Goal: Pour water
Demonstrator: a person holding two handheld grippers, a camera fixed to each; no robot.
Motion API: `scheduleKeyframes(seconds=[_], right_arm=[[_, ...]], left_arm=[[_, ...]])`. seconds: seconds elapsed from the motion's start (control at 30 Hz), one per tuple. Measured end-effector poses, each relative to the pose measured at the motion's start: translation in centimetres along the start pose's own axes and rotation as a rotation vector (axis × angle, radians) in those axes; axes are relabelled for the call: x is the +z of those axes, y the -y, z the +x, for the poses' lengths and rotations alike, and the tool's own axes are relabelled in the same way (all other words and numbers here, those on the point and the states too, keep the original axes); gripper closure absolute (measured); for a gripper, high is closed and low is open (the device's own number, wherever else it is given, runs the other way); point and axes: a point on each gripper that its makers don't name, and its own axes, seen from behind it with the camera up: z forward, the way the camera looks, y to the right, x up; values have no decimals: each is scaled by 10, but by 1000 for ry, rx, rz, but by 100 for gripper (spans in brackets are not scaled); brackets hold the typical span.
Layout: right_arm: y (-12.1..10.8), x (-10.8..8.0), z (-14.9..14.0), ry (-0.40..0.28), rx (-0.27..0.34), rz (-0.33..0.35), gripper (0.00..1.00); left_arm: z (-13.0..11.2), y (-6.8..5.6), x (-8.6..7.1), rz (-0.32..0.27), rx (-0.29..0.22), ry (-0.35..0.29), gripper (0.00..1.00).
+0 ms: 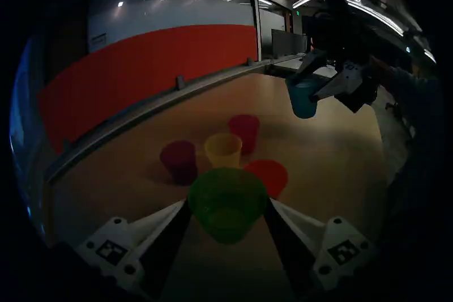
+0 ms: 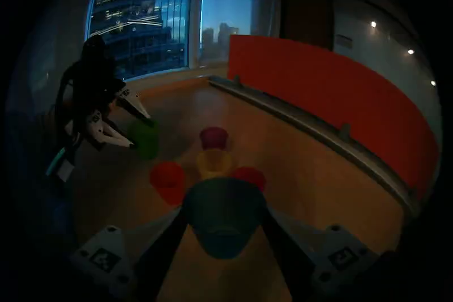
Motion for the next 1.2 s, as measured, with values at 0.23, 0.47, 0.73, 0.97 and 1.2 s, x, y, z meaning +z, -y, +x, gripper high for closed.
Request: scheduleKeyframes(seconds=[0.23, 0.47, 0.73, 0.97, 1.2], right_arm=[[0, 11, -10, 25, 7, 12, 7], [-2, 20, -21, 54, 12, 23, 6], [-3, 27, -32, 82, 2, 27, 6], [-3, 31, -36, 91, 2, 29, 6], [-4, 32, -38, 94, 7, 28, 6]], left_arm=[[-15, 4, 10, -6, 8, 40, 13], [-28, 9, 20, -12, 4, 69, 13], [-38, 11, 30, -26, -1, 93, 13], [-44, 11, 37, -32, -10, 100, 13], [-49, 10, 40, -37, -18, 101, 13]])
